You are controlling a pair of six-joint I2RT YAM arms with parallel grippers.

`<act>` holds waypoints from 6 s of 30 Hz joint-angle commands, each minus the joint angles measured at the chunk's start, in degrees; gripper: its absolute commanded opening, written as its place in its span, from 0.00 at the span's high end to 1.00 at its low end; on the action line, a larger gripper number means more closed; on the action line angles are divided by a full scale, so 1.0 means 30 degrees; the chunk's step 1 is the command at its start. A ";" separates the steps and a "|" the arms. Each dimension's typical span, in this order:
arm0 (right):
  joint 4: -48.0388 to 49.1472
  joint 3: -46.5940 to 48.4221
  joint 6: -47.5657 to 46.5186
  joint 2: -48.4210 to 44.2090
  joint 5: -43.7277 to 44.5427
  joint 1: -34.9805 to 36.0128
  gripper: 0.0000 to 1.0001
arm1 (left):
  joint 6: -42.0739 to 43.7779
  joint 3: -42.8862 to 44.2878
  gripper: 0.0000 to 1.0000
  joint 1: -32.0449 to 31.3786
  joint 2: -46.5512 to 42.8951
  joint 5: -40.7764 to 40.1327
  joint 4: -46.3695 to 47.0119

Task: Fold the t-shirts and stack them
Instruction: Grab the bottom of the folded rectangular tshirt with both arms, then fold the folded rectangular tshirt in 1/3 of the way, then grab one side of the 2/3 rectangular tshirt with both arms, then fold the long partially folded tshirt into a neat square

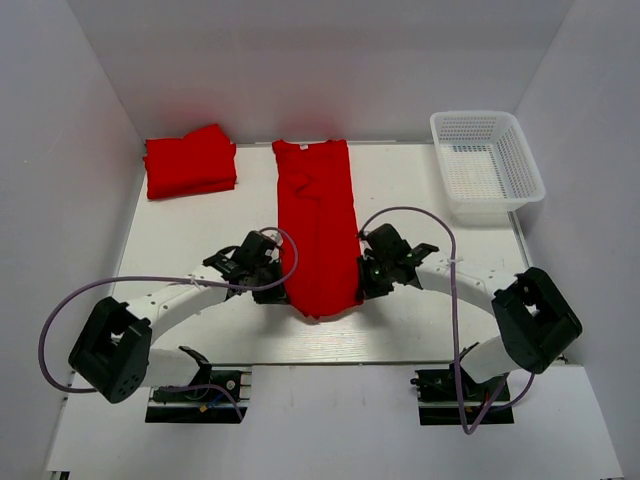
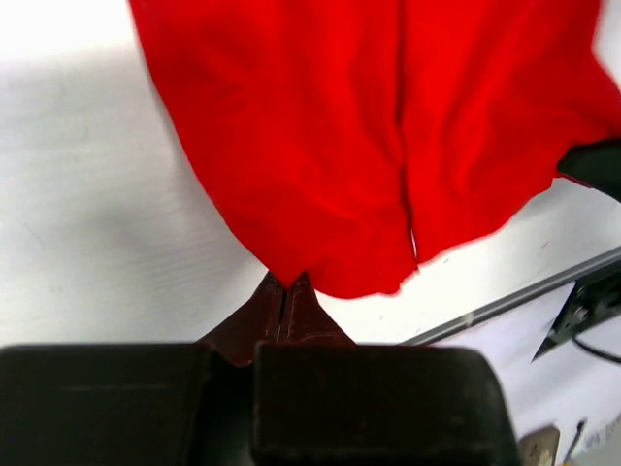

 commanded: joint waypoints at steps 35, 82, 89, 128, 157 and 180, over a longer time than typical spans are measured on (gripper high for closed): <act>-0.1539 1.5087 -0.3985 0.9472 0.0374 -0.4408 1.00 | 0.3518 1.0917 1.00 0.3691 0.8562 -0.4446 0.5021; 0.3528 2.3096 -0.1758 1.5575 -0.1032 -0.7719 0.10 | 0.3368 2.1328 0.00 0.7031 1.5511 -0.2307 0.4084; 0.3209 1.9049 -0.3429 1.2555 -0.1823 -0.7572 0.10 | 0.4981 1.8308 0.00 0.6623 1.2698 -0.2688 0.3734; 0.5376 0.7414 -0.3108 0.9913 -0.4838 -0.7045 0.10 | 0.4602 0.8226 0.31 0.4101 1.1435 -0.1750 0.4465; 0.4969 0.2643 -0.2551 0.5207 -0.6483 -0.6723 1.00 | 0.4778 0.4625 1.00 0.3750 0.6553 -0.0526 0.3647; 0.0247 0.2285 -0.2523 -0.4120 -0.3968 -0.6137 1.00 | 0.3870 0.6288 1.00 0.2051 -0.1076 0.0334 -0.2127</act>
